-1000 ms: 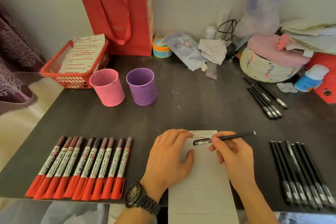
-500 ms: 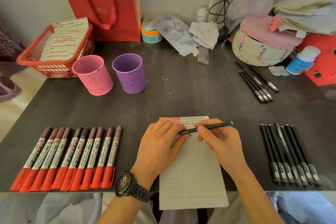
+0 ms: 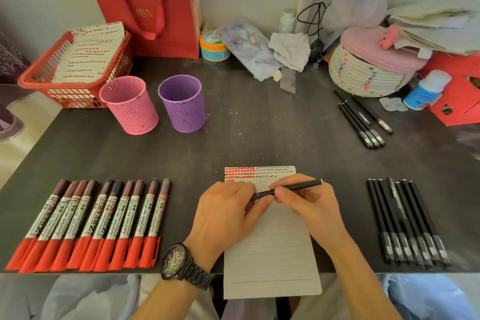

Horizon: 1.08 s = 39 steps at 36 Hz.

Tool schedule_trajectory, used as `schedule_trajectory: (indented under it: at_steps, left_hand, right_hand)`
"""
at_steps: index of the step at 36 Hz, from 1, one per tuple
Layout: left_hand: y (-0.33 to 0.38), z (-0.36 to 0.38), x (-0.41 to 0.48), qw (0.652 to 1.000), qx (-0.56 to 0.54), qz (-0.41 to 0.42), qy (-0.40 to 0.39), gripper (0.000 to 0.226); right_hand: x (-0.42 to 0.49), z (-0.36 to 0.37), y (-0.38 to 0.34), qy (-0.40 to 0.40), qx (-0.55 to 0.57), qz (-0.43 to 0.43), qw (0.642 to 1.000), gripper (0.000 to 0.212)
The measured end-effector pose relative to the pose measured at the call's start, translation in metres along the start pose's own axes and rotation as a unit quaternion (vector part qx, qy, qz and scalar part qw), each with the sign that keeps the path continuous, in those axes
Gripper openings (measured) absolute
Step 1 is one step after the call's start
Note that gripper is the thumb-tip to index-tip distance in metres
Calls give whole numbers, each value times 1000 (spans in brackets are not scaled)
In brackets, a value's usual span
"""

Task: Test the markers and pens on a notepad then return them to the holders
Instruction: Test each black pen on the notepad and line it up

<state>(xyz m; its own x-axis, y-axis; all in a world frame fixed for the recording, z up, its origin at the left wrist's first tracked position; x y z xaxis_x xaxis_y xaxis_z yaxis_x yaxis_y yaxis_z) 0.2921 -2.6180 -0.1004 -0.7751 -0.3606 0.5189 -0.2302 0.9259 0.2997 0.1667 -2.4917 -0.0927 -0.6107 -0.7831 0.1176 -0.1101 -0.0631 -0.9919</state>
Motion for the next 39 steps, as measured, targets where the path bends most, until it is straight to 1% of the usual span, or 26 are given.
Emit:
schedule_trajectory:
  at_steps: [3,6,11,15,17,19,21,23,25,27,28,31,34,36,39]
  left_hand:
    - [0,0,-1,1000,11,-1,-3,52]
    - [0,-1,-1,1000,17,-5,-3,54]
    - [0,-1,-1,999,23,-22,-6,62]
    - [-1,-3,0,999,21,-17,18,61]
    - [-1,-2,0,1000,13,-10,26,56]
    - [-1,1,0,1000,14,-20,17,52]
    - [-3,4,1,999,15,-38,4,47]
    - [-5,6,0,998,5,-55,-9,42]
    - [-7,8,0,997,-11,-74,-26,36]
    - [-9,9,0,995,-23,-92,-44,35]
    - [-9,9,0,993,-31,-99,-54,38]
    - [-10,9,-1,989,-45,-115,-78,46]
    - [-10,10,-1,987,-43,-126,-86,48]
    - [-10,10,-1,987,-38,-132,-87,48]
    - [-10,9,-1,985,-39,-140,-92,47]
  right_hand:
    - [1,0,1,-3,-6,13,1000,12]
    - [1,1,1,-10,-12,15,1000,11]
    - [1,0,1,-2,8,16,1000,11]
    - [2,1,0,0,22,8,1000,13]
    - [1,-2,1,30,48,2,998,12]
    - [0,-8,2,85,112,10,990,15]
    - [2,-15,3,144,193,48,969,23]
    - [6,-19,3,179,230,85,953,28]
    - [11,-22,2,186,217,99,953,28]
    - [17,-23,1,169,177,93,965,20]
    - [21,-24,0,158,154,88,971,17]
    - [33,-27,-4,136,93,83,983,17]
    - [44,-27,-6,112,74,93,987,14]
    - [48,-26,-3,113,38,90,989,18]
    - [49,-23,3,134,-60,53,988,15]
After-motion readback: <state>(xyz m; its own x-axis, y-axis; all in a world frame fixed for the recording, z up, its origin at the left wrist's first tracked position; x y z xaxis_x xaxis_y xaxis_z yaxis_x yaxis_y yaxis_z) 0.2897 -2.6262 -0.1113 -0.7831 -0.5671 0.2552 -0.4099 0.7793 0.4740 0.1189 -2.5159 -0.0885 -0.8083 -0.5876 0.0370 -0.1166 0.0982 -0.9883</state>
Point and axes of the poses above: each hand's wrist, its own x-axis towards the middle knuckle, its own z-axis out of the palm, y = z × x, the point moved 2 cm from there along x, towards the middle knuckle
